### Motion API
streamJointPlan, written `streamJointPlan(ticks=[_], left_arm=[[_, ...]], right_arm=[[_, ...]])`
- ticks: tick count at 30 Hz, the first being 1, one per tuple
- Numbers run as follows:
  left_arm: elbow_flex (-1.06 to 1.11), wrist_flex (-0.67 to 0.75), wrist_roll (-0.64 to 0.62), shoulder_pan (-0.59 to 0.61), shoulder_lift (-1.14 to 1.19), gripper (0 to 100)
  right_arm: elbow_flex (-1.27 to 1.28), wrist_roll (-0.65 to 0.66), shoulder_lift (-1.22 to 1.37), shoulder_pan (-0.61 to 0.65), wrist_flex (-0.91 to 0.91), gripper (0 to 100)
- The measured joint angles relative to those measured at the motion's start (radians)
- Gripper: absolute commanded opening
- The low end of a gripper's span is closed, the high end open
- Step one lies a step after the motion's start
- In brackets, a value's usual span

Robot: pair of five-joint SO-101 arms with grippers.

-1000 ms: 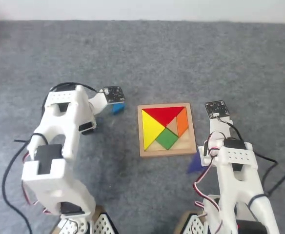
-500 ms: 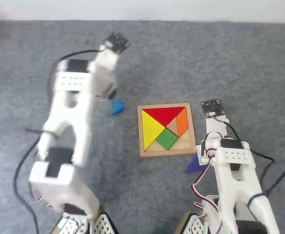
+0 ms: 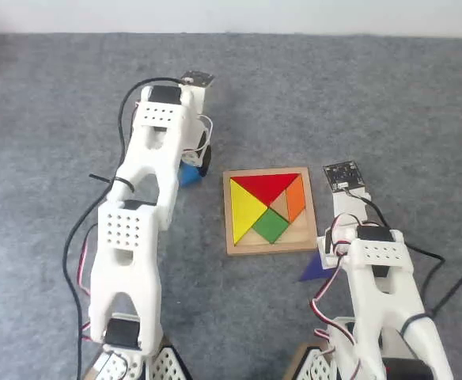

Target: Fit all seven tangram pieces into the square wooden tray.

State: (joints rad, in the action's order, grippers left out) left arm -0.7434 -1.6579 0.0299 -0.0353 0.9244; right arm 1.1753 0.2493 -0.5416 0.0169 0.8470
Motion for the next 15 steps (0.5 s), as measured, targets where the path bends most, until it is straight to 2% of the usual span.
streamJointPlan(ticks=[10, 15], left_arm=[[-0.021, -0.048, -0.008, -0.003, 0.026, 18], [-0.041, -0.052, -0.083, -0.002, 0.054, 18]], right_arm=[[0.0, 0.0, 0.0, 0.002, 0.0, 36.2], [0.0, 0.0, 0.0, 0.002, 0.0, 36.2]])
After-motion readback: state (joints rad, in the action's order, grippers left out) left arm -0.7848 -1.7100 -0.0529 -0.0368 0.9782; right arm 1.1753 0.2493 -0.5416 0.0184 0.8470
